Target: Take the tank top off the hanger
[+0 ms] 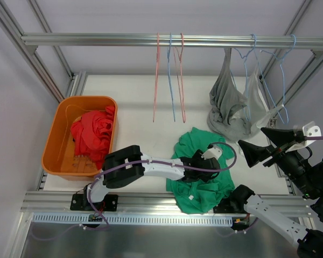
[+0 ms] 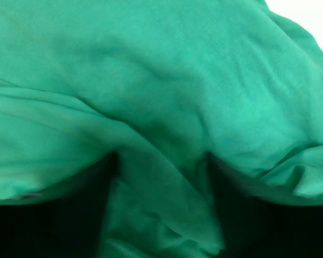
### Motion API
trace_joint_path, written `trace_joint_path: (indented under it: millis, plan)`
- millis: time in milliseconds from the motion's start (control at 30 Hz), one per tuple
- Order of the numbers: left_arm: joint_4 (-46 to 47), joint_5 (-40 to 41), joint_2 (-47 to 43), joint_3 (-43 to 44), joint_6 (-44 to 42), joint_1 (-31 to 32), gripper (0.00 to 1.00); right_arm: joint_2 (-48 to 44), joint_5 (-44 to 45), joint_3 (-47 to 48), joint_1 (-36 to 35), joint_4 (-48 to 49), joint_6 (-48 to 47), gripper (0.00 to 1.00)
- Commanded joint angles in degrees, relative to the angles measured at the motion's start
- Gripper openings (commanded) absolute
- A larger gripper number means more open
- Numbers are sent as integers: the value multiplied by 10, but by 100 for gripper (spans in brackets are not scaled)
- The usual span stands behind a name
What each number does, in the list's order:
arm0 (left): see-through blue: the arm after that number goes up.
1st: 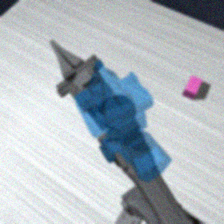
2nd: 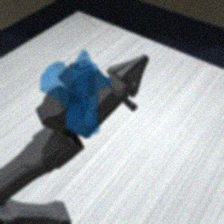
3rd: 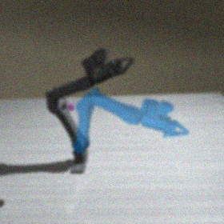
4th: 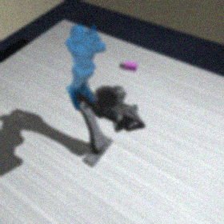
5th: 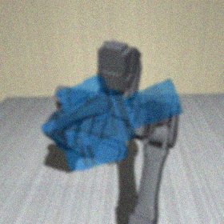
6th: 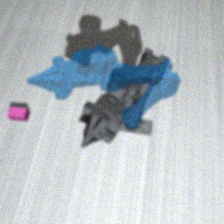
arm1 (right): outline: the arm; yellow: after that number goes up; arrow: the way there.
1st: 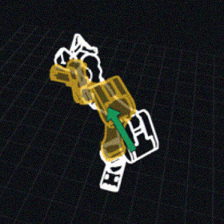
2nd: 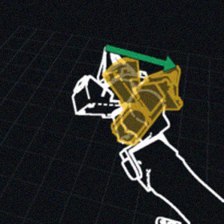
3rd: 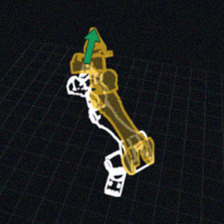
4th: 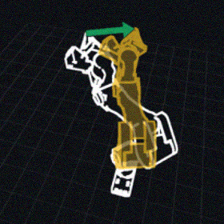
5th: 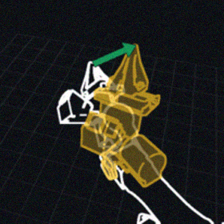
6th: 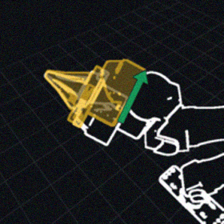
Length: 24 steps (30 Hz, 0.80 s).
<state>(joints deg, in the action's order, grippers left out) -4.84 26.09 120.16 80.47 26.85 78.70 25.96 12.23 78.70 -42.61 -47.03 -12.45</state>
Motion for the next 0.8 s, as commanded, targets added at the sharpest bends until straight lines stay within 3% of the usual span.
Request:
trace_joint_path:
  millis: [0, 33, 100, 133, 267, 367, 500, 633, 767]
  plan:
    - [-18, 11, -2, -19, 22, 0, 57, -6, -22, 4, 2, 11, 2, 99]
    - [-22, 13, -5, -42, 38, 0, 36, -8, -26, 5, 2, 11, 2, 99]
    - [-28, 19, -18, -67, 50, 0, 20, -11, -28, 6, 2, 14, 2, 100]
    - [-30, 21, -25, -92, 61, 0, 0, -14, -33, 6, 2, 14, 2, 99]
    - [-70, 51, -103, -159, 103, 2, 0, -20, -34, 8, 1, 18, -2, 100]
    - [-133, 121, -186, -223, 162, 15, 0, -22, -30, 9, 1, 20, -3, 99]
    - [-283, 214, -376, -275, 289, 18, 0, -20, -30, 8, 1, 25, -2, 99]
    - [-461, 291, -481, -248, 358, -1, 0, -24, -34, -5, 2, 46, -1, 99]
    - [-524, 314, -539, -197, 347, -69, 0, -22, -40, -11, 2, 61, 1, 99]
